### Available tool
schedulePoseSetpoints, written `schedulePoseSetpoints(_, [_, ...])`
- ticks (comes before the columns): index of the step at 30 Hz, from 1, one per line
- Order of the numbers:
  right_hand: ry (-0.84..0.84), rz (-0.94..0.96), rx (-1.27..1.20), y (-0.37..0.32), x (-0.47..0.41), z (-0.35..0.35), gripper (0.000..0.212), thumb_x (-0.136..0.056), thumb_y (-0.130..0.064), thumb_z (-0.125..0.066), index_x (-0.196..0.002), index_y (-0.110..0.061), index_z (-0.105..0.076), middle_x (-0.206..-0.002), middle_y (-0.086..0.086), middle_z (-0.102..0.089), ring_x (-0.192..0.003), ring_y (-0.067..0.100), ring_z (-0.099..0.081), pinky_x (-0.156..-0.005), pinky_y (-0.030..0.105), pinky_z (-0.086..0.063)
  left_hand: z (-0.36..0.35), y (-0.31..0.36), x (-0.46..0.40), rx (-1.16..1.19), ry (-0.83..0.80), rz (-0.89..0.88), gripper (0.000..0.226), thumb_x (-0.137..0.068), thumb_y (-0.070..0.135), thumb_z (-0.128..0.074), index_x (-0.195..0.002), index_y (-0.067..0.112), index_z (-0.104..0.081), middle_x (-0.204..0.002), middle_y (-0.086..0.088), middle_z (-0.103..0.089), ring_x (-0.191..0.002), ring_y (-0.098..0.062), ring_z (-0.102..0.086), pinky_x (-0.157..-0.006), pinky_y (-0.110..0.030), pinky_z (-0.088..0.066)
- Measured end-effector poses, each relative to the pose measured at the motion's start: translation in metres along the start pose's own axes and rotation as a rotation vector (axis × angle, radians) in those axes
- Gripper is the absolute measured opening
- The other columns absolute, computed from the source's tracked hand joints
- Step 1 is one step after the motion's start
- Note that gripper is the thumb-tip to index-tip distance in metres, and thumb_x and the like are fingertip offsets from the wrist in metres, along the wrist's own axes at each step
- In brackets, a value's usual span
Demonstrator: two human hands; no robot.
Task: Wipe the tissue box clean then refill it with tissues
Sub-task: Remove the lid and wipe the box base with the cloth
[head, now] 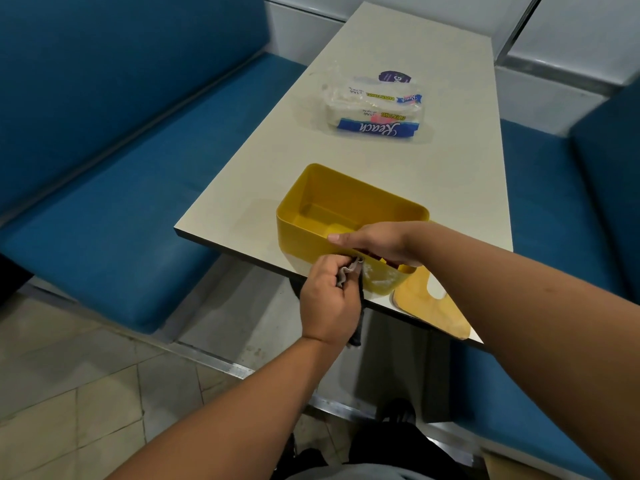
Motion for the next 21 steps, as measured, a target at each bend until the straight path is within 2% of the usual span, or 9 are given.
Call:
schedulePoseSetpoints(3, [-0.004,0.018,-0.006,-0.004,0.003,-0.004,0.102,-0.062,-0.089,-0.046,-0.137,-0.02,-0.049,-0.148,0.009,-0.042,-0.134,0.031,-0.039,-0.111,0.054,-0.027,-0.009,0.008,0.006,-0.044,-0.06,-0.046,0.006,-0.091,0.017,-0.062,-0.095,0.013,-0.065,-0.092,0.002,-0.062,-0.084,-0.01,-0.054,-0.072,-0.021,-0.044])
schedulePoseSetpoints(8, [0.003,0.035,-0.013,-0.003,0.003,-0.004,0.092,-0.076,-0.08,-0.042,-0.146,-0.021,-0.037,-0.158,0.005,-0.024,-0.143,0.029,-0.024,-0.114,0.049,-0.021,0.009,-0.007,-0.003,-0.047,0.1,0.055,0.003,-0.09,0.016,-0.063,-0.093,0.014,-0.064,-0.089,0.002,-0.061,-0.081,-0.014,-0.055,-0.07,-0.027,-0.045])
schedulePoseSetpoints(12, [0.004,0.019,-0.016,-0.004,0.004,-0.004,0.114,-0.048,-0.095,-0.05,-0.132,-0.019,-0.054,-0.143,0.011,-0.048,-0.129,0.032,-0.045,-0.109,0.054,-0.032,-0.008,0.014,0.003,-0.041,-0.04,-0.058,0.005,-0.091,0.019,-0.062,-0.091,0.015,-0.063,-0.088,0.003,-0.06,-0.081,-0.011,-0.054,-0.069,-0.028,-0.047])
schedulePoseSetpoints(14, [-0.003,0.005,-0.011,-0.003,0.004,-0.004,0.123,-0.04,-0.097,-0.05,-0.137,-0.021,-0.049,-0.146,0.008,-0.044,-0.133,0.032,-0.042,-0.11,0.054,-0.03,-0.004,0.006,0.0,-0.054,-0.012,-0.016,0.005,-0.091,0.021,-0.061,-0.091,0.016,-0.063,-0.088,0.003,-0.06,-0.081,-0.012,-0.054,-0.07,-0.032,-0.049])
schedulePoseSetpoints(15, [-0.006,-0.002,-0.012,-0.004,0.006,-0.004,0.122,-0.044,-0.096,-0.05,-0.142,-0.023,-0.043,-0.151,0.006,-0.039,-0.136,0.031,-0.037,-0.111,0.054,-0.027,0.002,-0.004,-0.001,-0.067,0.014,0.03,0.006,-0.092,0.022,-0.061,-0.091,0.017,-0.062,-0.088,0.003,-0.06,-0.081,-0.014,-0.055,-0.07,-0.035,-0.05])
schedulePoseSetpoints(18, [0.008,-0.005,-0.017,-0.001,0.003,-0.003,0.101,-0.071,-0.082,-0.046,-0.15,-0.023,-0.026,-0.157,0.006,-0.026,-0.142,0.031,-0.026,-0.112,0.05,-0.024,0.021,-0.025,-0.002,-0.088,0.086,0.107,0.007,-0.093,0.024,-0.06,-0.092,0.017,-0.062,-0.089,0.003,-0.06,-0.08,-0.013,-0.055,-0.07,-0.039,-0.051])
schedulePoseSetpoints(21, [0.013,-0.009,0.006,0.0,0.004,-0.003,0.103,-0.067,-0.085,-0.046,-0.149,-0.023,-0.03,-0.155,0.006,-0.029,-0.141,0.032,-0.029,-0.112,0.053,-0.025,0.014,-0.009,0.004,-0.065,0.004,-0.036,0.008,-0.091,0.024,-0.06,-0.09,0.016,-0.063,-0.088,0.006,-0.06,-0.079,-0.009,-0.054,-0.068,-0.026,-0.048])
Point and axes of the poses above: each hand's wrist, its own x-axis away from the middle knuckle, its own z-axis out of the back of the hand, y = z × x, the point moved 6 cm from there along -x, towards the middle knuckle
